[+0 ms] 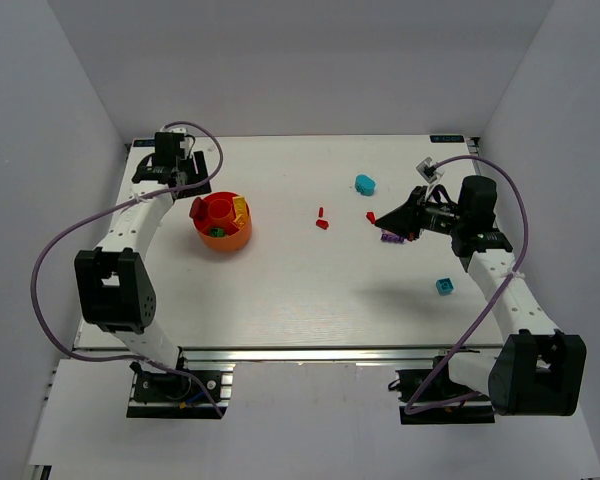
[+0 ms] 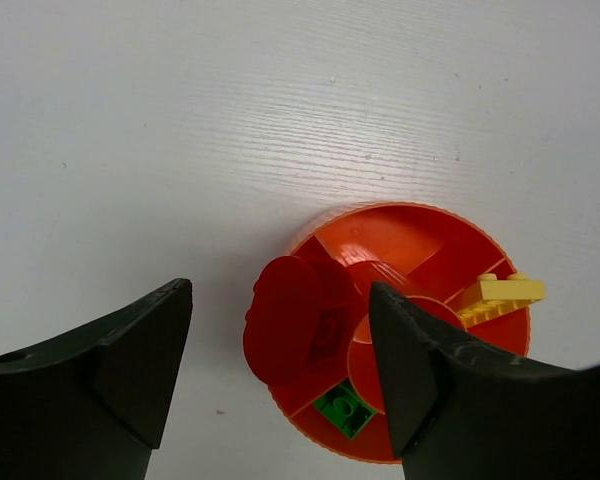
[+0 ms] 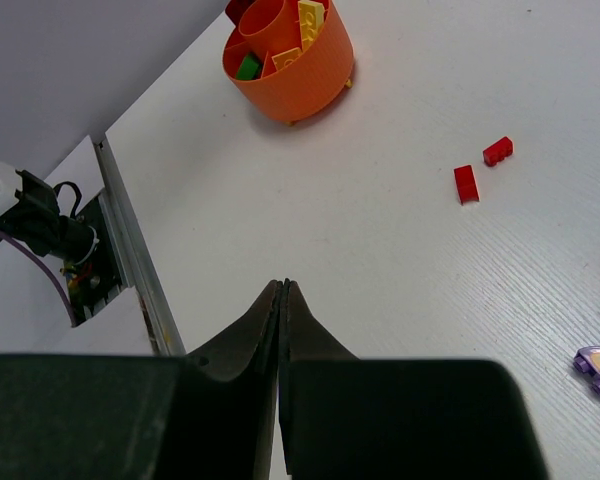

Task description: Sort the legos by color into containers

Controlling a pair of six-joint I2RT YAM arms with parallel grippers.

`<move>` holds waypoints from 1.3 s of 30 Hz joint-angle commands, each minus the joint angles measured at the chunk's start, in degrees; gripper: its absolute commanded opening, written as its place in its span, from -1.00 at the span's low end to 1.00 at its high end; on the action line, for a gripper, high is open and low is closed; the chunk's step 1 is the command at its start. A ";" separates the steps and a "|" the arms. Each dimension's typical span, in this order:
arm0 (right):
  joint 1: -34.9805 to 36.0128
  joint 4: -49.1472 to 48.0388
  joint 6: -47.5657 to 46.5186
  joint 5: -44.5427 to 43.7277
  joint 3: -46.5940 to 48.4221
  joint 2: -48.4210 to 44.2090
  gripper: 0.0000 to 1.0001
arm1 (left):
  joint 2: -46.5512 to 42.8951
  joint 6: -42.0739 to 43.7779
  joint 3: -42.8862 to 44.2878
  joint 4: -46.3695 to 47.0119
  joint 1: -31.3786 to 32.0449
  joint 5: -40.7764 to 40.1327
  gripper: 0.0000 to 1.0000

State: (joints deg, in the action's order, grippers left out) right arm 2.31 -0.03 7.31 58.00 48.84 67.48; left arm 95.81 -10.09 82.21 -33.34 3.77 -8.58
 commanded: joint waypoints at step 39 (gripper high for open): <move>-0.37 -0.41 -0.81 -0.08 0.20 1.51 -0.95 | 2.89 3.06 -3.03 -0.85 -10.98 29.50 0.63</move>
State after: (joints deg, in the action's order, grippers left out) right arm 2.24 0.05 7.18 57.78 48.84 68.84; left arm 98.74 -7.11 77.43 -34.30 -6.57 19.57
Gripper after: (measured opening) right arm 0.026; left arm 0.816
